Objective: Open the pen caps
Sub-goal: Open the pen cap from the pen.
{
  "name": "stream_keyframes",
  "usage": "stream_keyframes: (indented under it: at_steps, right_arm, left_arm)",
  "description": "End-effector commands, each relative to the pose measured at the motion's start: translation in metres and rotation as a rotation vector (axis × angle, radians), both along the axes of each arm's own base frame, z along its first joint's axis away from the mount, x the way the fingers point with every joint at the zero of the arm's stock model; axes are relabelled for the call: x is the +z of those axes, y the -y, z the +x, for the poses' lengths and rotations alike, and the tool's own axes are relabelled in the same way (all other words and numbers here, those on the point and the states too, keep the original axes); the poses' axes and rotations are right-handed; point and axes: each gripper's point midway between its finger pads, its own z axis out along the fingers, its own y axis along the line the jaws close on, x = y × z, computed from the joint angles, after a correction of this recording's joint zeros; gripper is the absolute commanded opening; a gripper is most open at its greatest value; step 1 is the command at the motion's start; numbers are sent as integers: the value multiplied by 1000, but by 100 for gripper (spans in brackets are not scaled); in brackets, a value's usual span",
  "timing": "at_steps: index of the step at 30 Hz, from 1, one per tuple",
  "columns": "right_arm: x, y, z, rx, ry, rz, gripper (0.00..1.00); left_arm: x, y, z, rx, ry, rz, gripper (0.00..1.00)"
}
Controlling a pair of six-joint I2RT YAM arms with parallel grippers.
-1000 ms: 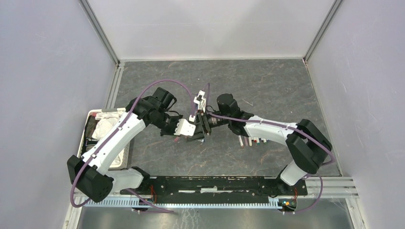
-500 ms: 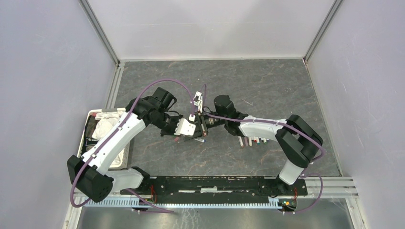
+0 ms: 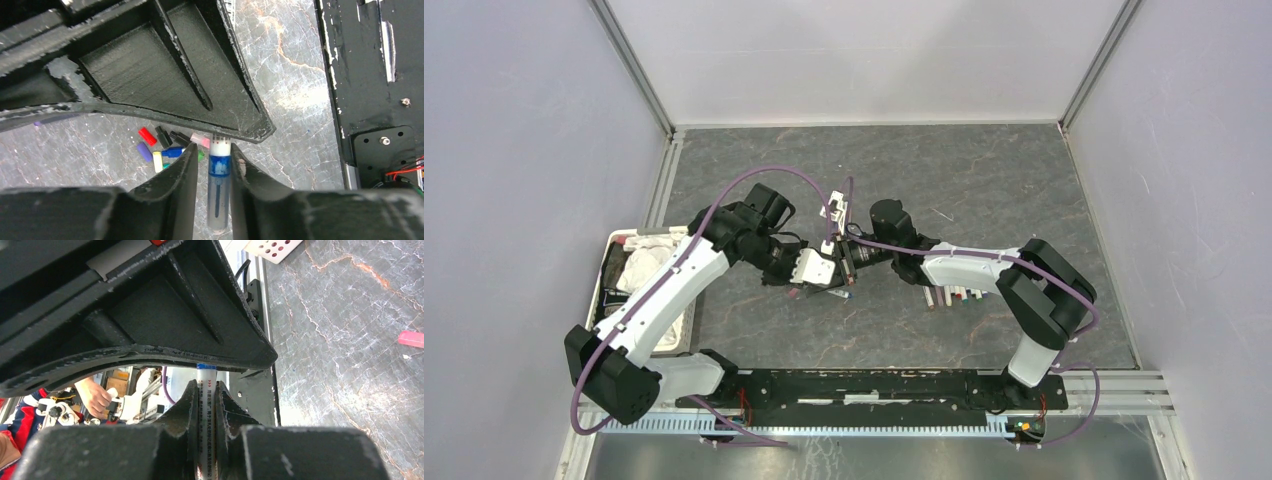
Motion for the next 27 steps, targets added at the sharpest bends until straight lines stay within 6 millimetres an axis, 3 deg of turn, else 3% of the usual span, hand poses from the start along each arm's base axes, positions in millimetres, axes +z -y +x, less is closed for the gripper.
stream_keyframes:
  at_steps: [1,6,12,15,18,20,22,24,27]
  right_arm:
    - [19,-3,3,10,47,63,0]
    - [19,-3,4,10,50,62,0]
    - [-4,11,4,16,62,-29,0]
    - [-30,39,-2,4,61,-121,0]
    - [-61,80,-28,-5,42,-243,0]
    - [-65,102,-53,-13,-3,-245,0]
    - [-67,120,-69,-26,-5,-255,0]
    - [-69,133,-81,-29,-10,-259,0]
    - [-70,140,-87,-37,-19,-256,0]
  left_arm:
    - [-4,0,-1,-8,-2,8,30]
    - [-7,-2,3,-12,15,27,3]
    - [-26,-30,10,-58,84,183,2]
    - [-31,-54,21,-60,120,276,2]
    - [-27,-96,33,-31,113,335,2]
    - [-14,-124,39,6,102,346,2]
    - [-12,-148,30,0,63,376,2]
    - [-8,-152,31,-13,120,388,2]
    - [3,-131,33,-2,113,278,2]
